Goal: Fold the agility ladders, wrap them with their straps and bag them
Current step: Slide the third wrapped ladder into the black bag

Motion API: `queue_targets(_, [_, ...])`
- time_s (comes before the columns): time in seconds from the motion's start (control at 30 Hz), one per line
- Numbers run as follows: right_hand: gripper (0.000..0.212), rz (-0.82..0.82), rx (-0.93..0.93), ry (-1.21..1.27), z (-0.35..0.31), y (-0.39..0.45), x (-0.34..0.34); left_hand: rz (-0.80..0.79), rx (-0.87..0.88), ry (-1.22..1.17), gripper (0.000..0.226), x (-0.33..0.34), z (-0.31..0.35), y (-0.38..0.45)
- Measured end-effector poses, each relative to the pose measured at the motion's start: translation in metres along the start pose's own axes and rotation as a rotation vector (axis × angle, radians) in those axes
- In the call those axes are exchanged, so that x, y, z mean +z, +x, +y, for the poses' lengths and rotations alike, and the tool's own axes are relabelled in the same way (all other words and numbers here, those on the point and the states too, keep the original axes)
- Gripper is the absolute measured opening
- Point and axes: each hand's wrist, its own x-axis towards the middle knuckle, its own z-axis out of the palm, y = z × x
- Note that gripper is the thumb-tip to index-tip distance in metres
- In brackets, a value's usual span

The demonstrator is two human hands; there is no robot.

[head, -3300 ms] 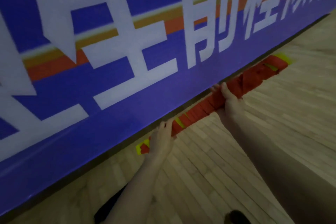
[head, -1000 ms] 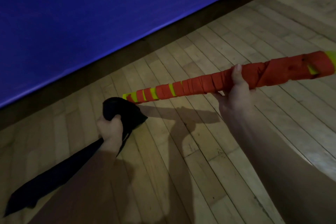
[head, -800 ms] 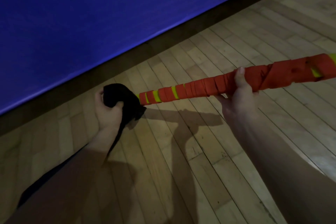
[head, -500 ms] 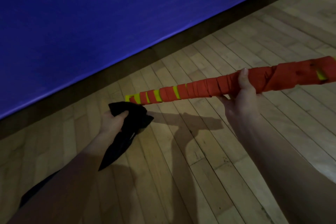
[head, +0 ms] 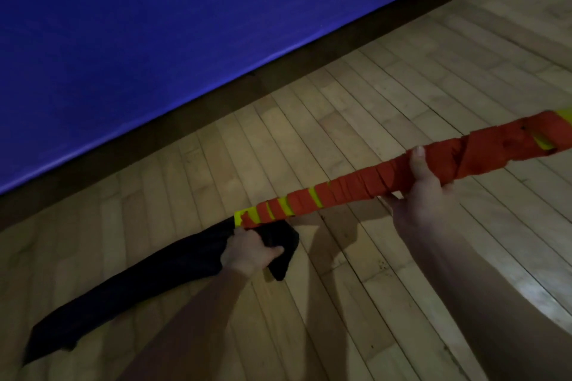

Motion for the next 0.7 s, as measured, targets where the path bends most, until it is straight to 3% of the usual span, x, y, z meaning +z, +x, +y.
queue_targets(0.03, [0.022,0.008,-0.001,0.002,-0.001,0.000,-0.001,0.097,0.048,0.109,0.054,0.007,0.004,-0.002])
queue_targets(0.1, [0.021,0.003,-0.017,-0.009,-0.003,-0.001,-0.001,0.182,0.131,0.101,0.060,0.018,0.015,-0.007])
queue_targets(0.17, [0.022,-0.015,-0.032,-0.009,-0.005,-0.002,0.001,0.143,0.152,0.015,0.070,0.024,0.028,-0.011])
queue_targets(0.3, [0.023,-0.035,-0.049,-0.009,-0.009,-0.003,0.005,0.098,0.115,0.081,0.075,0.037,0.043,-0.010])
queue_targets(0.47, [0.019,-0.059,-0.030,-0.011,-0.007,-0.008,0.012,0.071,0.138,0.140,0.022,0.041,0.050,-0.014])
queue_targets(0.57, [0.027,-0.071,-0.009,-0.012,-0.004,-0.010,0.013,0.057,0.119,-0.009,0.016,0.042,0.044,-0.012])
queue_targets(0.63, [0.037,-0.088,0.002,-0.017,-0.003,-0.014,0.014,0.047,0.079,-0.083,0.025,0.041,0.044,-0.010])
queue_targets(0.7, [0.036,-0.103,-0.002,-0.008,0.000,-0.016,0.015,0.018,0.022,-0.027,0.053,0.041,0.049,-0.008])
